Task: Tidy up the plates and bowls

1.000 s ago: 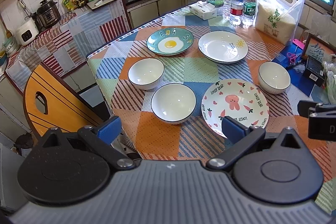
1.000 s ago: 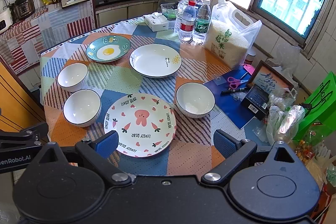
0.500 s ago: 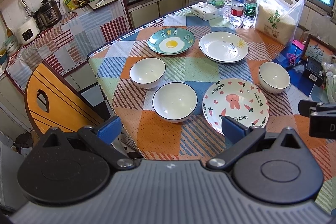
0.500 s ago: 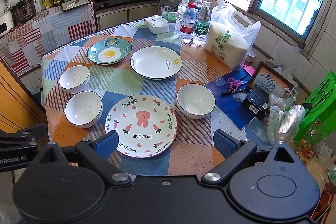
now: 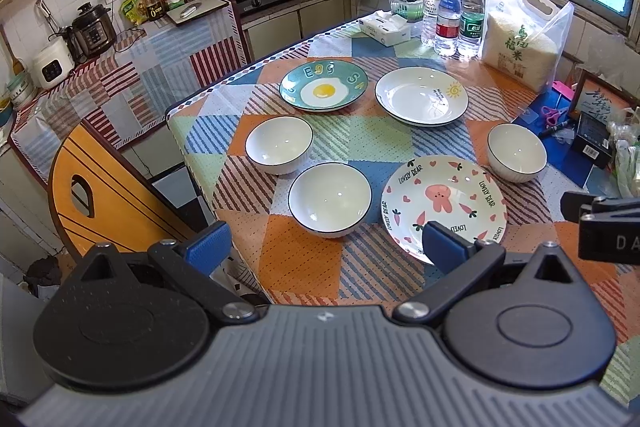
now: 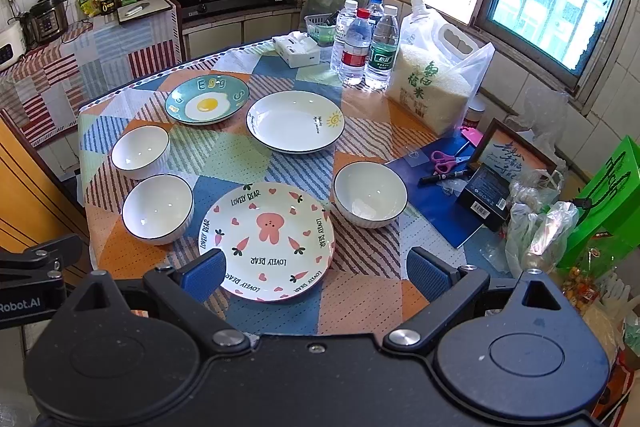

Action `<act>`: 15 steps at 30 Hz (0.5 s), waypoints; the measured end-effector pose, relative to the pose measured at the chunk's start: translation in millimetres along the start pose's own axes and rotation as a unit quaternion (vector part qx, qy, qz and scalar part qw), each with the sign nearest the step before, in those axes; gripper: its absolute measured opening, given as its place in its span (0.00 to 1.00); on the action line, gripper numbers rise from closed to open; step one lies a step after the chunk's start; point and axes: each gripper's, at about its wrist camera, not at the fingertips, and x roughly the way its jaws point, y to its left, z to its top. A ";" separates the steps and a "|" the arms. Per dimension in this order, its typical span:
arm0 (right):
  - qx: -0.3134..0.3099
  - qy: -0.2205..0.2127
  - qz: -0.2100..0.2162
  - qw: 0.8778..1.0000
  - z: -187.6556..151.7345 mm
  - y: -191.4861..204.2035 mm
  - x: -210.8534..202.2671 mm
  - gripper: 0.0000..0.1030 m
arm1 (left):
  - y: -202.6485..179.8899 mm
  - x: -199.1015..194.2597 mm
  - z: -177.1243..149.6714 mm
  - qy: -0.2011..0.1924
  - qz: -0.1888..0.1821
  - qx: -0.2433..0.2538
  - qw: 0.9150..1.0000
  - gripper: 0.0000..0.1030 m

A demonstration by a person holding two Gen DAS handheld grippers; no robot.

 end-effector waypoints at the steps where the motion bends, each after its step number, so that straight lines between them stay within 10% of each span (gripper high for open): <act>1: 0.000 0.000 0.000 1.000 0.1 -0.4 0.3 0.96 | 0.1 -2.6 -0.5 -0.001 -0.001 0.000 1.000 1.00; 15: 0.004 -0.004 -0.008 1.000 -3.3 -9.4 2.2 0.96 | 5.4 -4.0 -1.4 0.002 -0.002 -0.011 1.000 1.00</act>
